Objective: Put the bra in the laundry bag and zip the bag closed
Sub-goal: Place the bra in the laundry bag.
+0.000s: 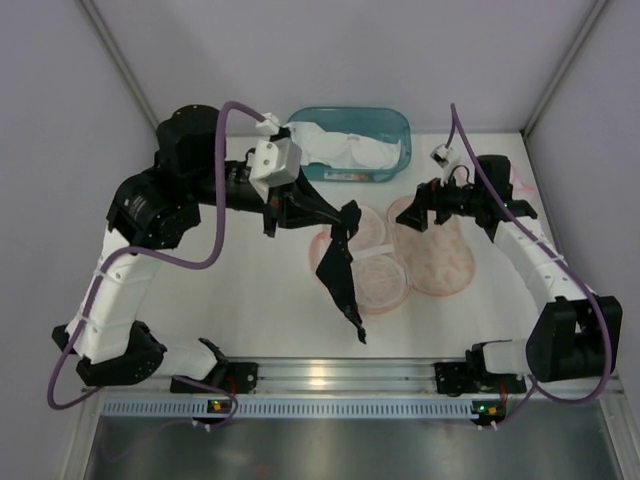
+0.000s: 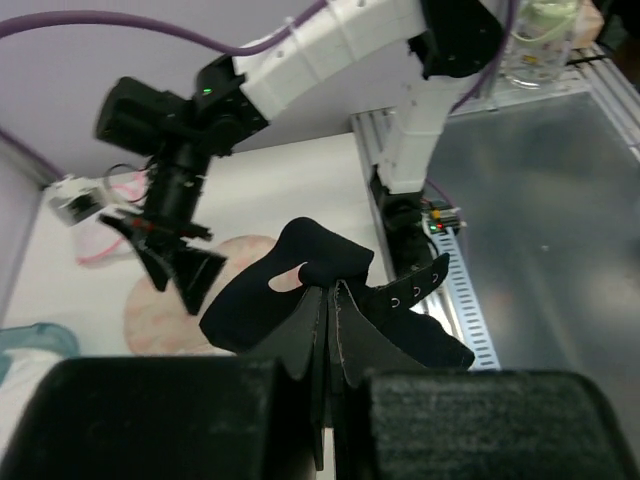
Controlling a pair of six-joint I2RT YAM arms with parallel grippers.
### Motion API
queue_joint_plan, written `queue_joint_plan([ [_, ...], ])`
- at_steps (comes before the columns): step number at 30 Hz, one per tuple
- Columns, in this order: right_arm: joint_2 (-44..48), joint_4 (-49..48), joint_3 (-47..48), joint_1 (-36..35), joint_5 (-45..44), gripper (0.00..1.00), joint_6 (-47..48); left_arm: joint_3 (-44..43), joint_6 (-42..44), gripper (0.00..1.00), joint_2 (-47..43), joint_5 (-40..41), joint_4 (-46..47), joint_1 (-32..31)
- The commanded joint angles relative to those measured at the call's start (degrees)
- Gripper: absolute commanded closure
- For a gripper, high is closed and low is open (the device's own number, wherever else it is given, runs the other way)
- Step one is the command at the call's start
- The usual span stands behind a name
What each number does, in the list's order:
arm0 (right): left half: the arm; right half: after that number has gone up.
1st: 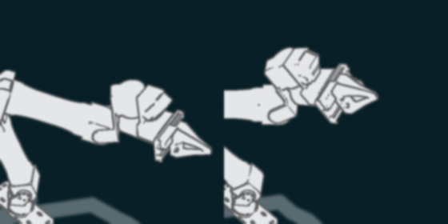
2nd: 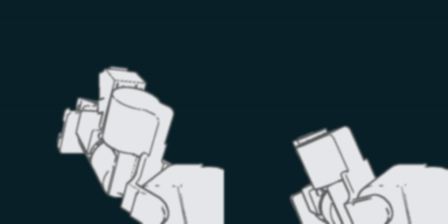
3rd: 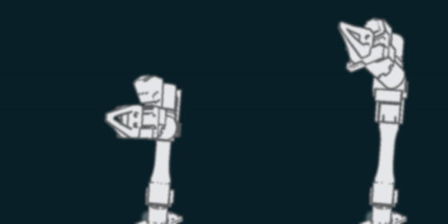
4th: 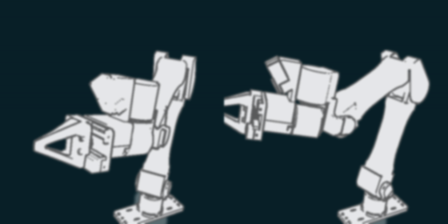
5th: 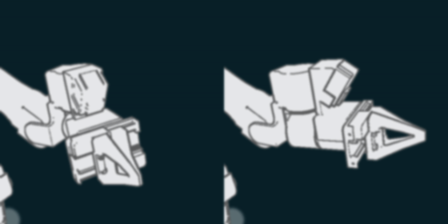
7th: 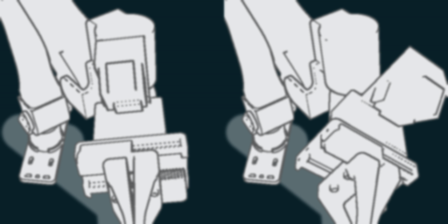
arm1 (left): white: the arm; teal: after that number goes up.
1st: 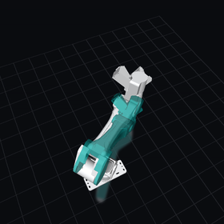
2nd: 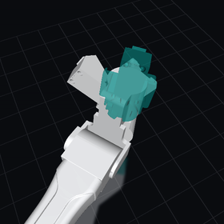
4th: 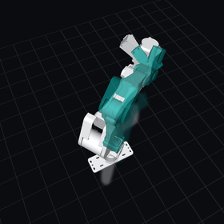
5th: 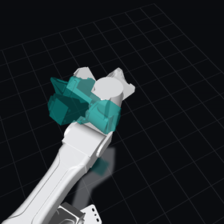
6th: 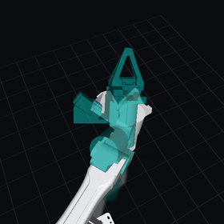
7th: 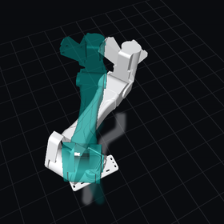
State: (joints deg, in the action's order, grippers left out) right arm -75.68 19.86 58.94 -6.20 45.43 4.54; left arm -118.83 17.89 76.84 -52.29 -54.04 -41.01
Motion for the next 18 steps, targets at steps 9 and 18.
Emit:
queue_joint_plan([
  [9,-1.58,1.76,2.94,1.54,-0.43,0.05,2.58,-0.53,0.92,1.0,6.48,-4.22,1.84,-17.51],
  [18,-1.49,3.79,2.5,3.73,0.18,0.05,4.78,-5.36,1.01,1.0,8.94,-4.57,1.84,-24.46],
])
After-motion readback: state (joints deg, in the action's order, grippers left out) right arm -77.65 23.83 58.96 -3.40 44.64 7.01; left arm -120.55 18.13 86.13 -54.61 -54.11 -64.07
